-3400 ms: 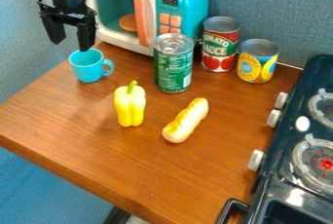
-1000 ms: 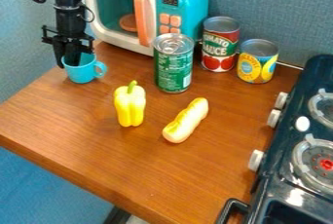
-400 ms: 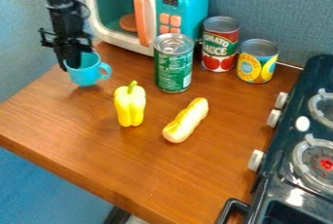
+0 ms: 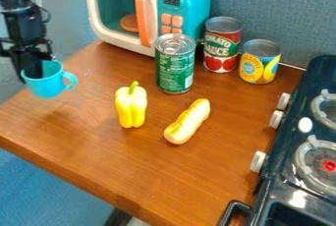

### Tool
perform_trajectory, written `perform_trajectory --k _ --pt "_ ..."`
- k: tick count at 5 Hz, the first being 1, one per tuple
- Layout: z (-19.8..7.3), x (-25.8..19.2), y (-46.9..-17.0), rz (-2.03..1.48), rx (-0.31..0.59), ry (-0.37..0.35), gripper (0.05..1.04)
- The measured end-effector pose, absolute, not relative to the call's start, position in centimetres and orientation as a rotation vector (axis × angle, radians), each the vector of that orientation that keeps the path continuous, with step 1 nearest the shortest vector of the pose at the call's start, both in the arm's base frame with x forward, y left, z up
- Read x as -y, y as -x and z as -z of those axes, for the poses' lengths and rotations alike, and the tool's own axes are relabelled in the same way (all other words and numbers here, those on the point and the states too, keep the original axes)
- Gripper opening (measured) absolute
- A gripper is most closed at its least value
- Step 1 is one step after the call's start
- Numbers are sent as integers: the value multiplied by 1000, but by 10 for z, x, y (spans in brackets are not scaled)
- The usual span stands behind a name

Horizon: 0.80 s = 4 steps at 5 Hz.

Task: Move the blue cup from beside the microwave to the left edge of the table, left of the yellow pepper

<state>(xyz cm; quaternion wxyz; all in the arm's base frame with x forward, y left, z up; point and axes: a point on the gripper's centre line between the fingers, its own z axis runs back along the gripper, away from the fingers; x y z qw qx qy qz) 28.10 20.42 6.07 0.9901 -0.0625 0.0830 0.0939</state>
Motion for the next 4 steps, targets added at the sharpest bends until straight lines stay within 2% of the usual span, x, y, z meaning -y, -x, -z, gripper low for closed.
perform_trajectory --k 1,2,3,4 --pt "-48 -204 -258 -159 -228 136 106" --pt "-29 -197 -247 -102 -236 140 106" --pt "-27 -201 -254 -63 -180 110 106" --pt "-27 -202 -255 -62 -174 110 129"
